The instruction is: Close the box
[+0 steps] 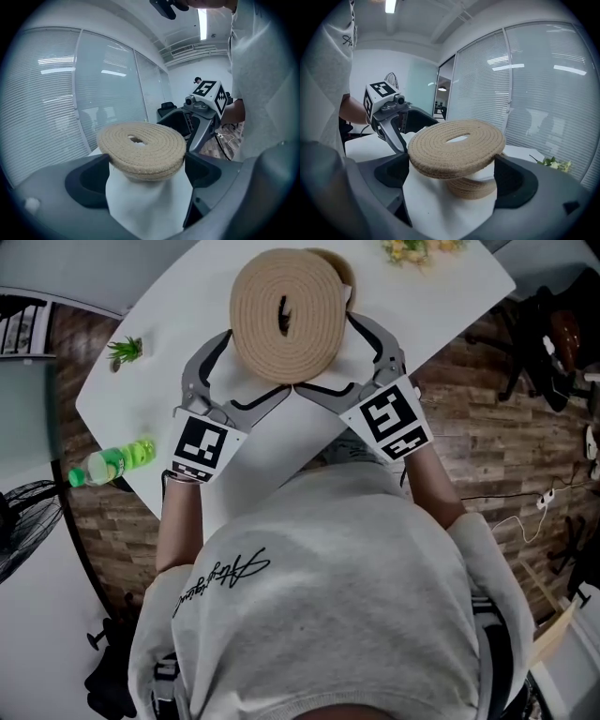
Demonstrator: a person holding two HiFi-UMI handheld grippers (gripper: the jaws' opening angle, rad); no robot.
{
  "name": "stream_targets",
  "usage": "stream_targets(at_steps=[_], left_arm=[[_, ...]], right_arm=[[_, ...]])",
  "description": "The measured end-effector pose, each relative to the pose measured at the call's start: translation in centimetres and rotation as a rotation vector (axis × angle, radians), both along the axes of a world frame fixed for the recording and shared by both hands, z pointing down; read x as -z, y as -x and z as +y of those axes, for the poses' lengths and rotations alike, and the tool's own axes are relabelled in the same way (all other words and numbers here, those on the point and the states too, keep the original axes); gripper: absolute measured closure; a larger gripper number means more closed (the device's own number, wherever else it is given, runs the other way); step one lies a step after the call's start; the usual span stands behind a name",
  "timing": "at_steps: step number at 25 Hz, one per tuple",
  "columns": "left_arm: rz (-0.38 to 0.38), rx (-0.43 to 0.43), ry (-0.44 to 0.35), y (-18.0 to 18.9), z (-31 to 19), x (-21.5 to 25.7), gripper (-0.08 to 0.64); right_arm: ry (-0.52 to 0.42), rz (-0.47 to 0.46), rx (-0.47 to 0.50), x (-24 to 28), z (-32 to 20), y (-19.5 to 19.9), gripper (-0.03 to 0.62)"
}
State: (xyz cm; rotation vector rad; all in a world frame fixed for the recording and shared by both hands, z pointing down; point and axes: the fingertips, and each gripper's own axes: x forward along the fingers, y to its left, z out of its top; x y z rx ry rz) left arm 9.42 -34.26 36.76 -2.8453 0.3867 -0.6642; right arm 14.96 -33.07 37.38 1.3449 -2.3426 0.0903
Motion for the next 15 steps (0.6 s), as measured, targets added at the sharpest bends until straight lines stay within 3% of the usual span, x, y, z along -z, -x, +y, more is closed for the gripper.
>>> stream_targets(at_steps=[6, 15], left_arm=[[0.024, -0.034, 0.004, -1.1, -1.1, 0.2, 0.069], [0.000, -0.085, -0.018, -2.8, -2.6, 0.1, 0.070]], right_arm=[[-0.006, 0.015, -0.036, 0.4, -0.9, -1.1, 0.023], [0.014, 0.003, -0.093, 0.0, -2.2, -2.7, 0.023]])
